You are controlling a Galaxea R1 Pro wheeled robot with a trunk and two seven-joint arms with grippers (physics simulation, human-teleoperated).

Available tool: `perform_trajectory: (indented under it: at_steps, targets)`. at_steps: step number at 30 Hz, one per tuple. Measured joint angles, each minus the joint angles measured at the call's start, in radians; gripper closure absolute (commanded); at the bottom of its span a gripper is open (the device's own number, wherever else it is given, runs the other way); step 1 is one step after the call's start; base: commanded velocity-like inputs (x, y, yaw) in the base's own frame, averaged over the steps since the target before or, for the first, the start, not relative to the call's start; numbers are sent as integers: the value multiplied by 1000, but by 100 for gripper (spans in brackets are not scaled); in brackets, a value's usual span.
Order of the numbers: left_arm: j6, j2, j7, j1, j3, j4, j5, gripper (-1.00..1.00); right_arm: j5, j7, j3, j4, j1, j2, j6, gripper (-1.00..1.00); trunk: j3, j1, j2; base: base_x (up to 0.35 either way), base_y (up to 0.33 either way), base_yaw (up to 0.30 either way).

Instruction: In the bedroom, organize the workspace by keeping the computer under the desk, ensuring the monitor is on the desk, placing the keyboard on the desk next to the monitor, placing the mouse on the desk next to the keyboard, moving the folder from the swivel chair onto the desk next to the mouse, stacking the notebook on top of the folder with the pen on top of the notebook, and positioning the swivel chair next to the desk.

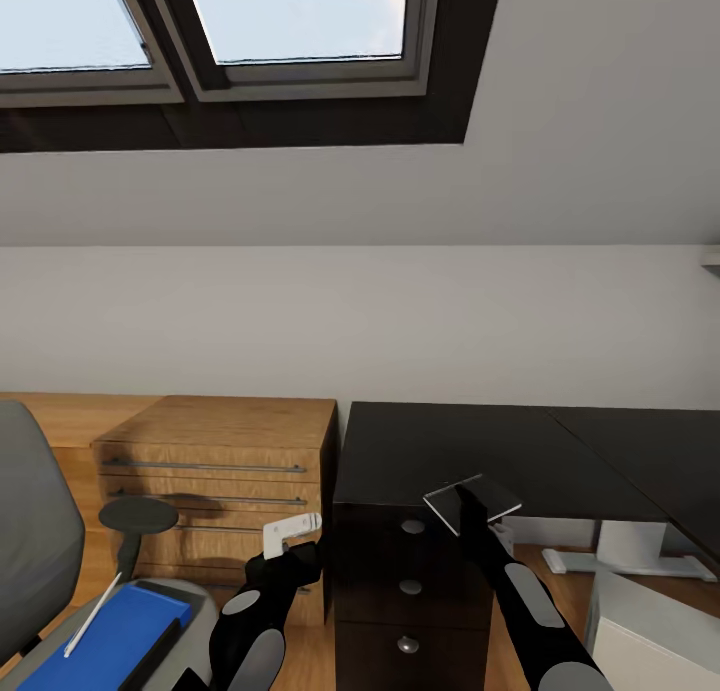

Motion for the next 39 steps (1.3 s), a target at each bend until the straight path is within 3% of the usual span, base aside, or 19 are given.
perform_trajectory:
  at_steps: [21, 33, 39]
  targets:
    - [0, 0, -1, 0, -2, 0, 0, -100, 0, 0, 0, 0, 0, 0, 0, -100, 0, 0, 0, 38, 0, 0]
    - [0, 0, -1, 0, -2, 0, 0, -100, 0, 0, -1, -1, 0, -1, -1, -100, 0, 0, 0, -175, 0, 0]
    - [0, 0, -1, 0, -2, 0, 0, -100, -4, -31, -8, 0, 0, -23, -4, -100, 0, 0, 0, -9, 0, 0]
